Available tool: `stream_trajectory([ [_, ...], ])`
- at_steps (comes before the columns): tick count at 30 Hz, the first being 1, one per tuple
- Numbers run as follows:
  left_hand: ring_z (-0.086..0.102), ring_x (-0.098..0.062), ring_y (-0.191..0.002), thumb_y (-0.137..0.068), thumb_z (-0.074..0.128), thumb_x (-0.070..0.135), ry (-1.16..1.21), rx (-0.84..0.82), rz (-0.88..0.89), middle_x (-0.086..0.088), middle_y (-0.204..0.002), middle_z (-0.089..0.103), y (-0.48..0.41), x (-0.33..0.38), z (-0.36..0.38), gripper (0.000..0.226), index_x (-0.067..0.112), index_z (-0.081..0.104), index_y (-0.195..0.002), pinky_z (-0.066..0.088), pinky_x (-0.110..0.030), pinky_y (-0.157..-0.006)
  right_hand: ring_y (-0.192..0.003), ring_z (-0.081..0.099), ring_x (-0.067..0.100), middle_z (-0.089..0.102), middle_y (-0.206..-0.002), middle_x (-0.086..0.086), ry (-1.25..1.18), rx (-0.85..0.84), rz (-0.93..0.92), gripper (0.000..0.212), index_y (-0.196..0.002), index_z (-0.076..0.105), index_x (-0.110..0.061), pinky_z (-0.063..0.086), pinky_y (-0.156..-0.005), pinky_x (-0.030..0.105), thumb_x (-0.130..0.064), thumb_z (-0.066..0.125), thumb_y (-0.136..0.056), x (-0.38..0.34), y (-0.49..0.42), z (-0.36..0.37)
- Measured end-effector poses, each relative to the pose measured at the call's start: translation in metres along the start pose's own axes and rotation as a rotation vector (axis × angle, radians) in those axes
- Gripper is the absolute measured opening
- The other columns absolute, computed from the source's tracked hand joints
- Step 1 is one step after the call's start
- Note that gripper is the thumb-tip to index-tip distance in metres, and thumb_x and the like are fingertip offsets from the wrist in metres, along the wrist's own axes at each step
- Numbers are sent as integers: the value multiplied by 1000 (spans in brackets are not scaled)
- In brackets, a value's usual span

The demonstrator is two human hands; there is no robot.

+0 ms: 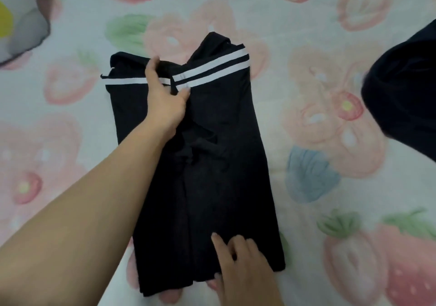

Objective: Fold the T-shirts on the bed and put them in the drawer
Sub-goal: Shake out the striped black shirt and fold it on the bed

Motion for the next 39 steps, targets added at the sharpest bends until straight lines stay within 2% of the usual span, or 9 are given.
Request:
stream_trajectory([
  [3, 47, -15, -105, -90, 49, 21, -332, 162, 297, -2, -112, 48, 21, 20, -14, 64, 26, 18, -146, 37, -25, -91, -70, 63, 15, 65, -75, -4, -153, 235, -165, 30, -92, 74, -16, 52, -63, 22, -33, 55, -77, 2, -10, -30],
  [6, 41, -25, -125, -90, 43, 16, -489, 334, 606, -8, -129, 47, 68, 16, -38, 48, 10, 41, -137, 30, -30, -107, -103, 61, 32, 66, -106, 16, -157, 457, -119, 34, -112, 64, 2, 45, -96, 35, -12, 46, -87, 16, -50, -62],
  [9, 27, -43, -136, -94, 39, 16, -691, 256, 426, -21, -143, 37, 102, -36, -47, 43, 9, 45, -136, 23, -55, -110, -137, 31, 36, 40, -143, 20, -72, 309, -92, 47, -136, 39, 3, 26, -114, 43, -13, 46, -93, 19, -103, -54],
  [14, -5, -29, -144, -95, 32, 47, -1002, 27, 192, -6, -157, -2, 112, -101, -21, 54, 43, 0, -138, -6, -46, -113, -145, -9, 25, -6, -158, 0, 251, 92, -179, 65, -143, -11, -26, -10, -114, 37, -49, 28, -95, 31, -135, -1],
  [20, 10, -35, -142, -91, 25, 49, -1006, -4, 278, -18, -154, 12, 136, -106, -31, 55, 34, 8, -142, 6, -49, -113, -141, 20, 36, 22, -153, 16, 266, 207, -207, 60, -144, 16, -21, 12, -113, 47, -49, 27, -93, 31, -101, 1],
  [29, 28, -36, -133, -94, 23, 50, -995, -231, 309, -18, -144, 39, 248, -135, -52, 58, 15, 40, -138, 15, -41, -108, -134, 32, 24, 43, -143, 5, 282, 4, -491, 47, -135, 44, -23, 27, -105, 42, -40, 32, -93, 56, 8, 19],
  [33, 41, -43, -115, -83, 58, 38, -538, 217, -276, -32, -115, 51, 236, -135, -105, 69, 9, 34, -141, 27, -42, -98, -110, 47, 28, 56, -116, 18, -176, 229, 136, 51, -125, 54, -1, 40, -93, 37, -28, 62, -83, 79, 1, -24],
  [35, 49, -40, -106, -80, 68, 14, -429, 148, -381, -25, -101, 58, 230, -129, -109, 85, 26, 15, -146, 36, -42, -91, -106, 53, 30, 58, -109, 12, -399, 50, 519, 46, -119, 51, -5, 42, -87, 35, -21, 70, -80, 84, -4, -22],
  [39, 67, -28, -87, -82, 58, -8, -25, -112, -405, -7, -111, 65, 218, -89, -109, 87, 65, 27, -120, 53, -34, -73, -84, 68, 21, 72, -89, 4, -732, -300, 559, 18, -99, 68, -8, 52, -76, 30, -13, 66, -82, 55, -15, -31],
])
Point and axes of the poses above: each hand's wrist, its own y-axis away from the middle knuckle, its own z-axis out of the palm, x = y × z, the point moved 5 cm from there along -y, towards the middle knuckle
